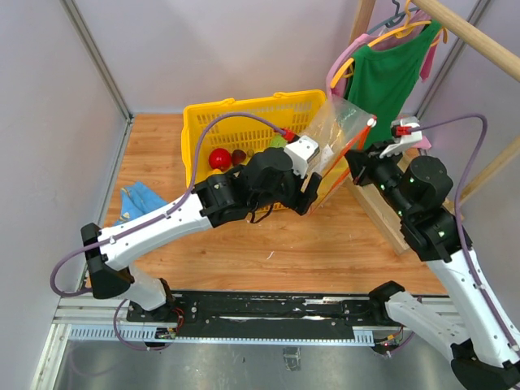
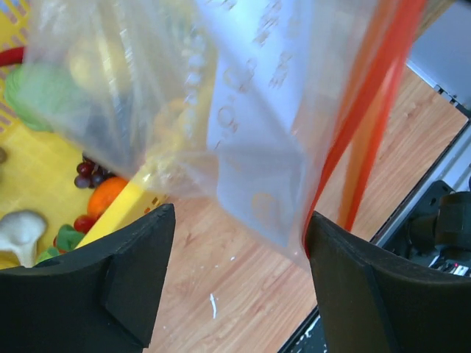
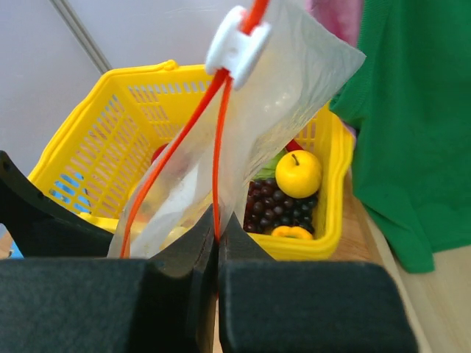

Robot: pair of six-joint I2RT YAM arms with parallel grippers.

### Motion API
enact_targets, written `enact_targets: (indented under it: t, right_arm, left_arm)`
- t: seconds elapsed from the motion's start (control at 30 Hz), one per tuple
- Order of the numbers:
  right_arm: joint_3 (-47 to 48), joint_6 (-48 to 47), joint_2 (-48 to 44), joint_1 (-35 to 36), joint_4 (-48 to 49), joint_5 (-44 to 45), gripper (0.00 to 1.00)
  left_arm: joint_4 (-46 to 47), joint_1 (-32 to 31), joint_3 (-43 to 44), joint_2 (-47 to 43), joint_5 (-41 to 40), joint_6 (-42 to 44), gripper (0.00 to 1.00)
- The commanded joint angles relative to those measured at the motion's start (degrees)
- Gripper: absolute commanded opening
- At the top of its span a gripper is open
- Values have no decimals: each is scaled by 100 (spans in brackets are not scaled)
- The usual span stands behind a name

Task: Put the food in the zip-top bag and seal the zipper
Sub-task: Open the zipper of the food storage bag.

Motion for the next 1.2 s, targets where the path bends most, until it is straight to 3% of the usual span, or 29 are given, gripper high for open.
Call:
enact_targets:
  t: [0.0, 0.47, 0.63, 0.93, 1.17]
  right_arm:
    - [360, -547, -364, 90, -704, 613, 1]
    - [1212, -1272, -578, 81, -3252, 793, 1]
    - [1569, -1255, -528, 81, -3968, 1697, 1]
    - [1152, -878, -500, 81, -3389, 1326, 1]
    - [997, -956, -384, 81, -3135, 1459, 1]
  left_arm:
    - [90, -1, -373, -459, -182, -190, 76]
    - [-217, 726, -1640, -873, 347, -996, 77]
    - [-71, 809, -1993, -1102, 716, -837, 78]
    - [1403, 809, -2726, -2026, 2536, -357, 87]
    - [1707, 809, -3082, -2502, 3032, -182, 89]
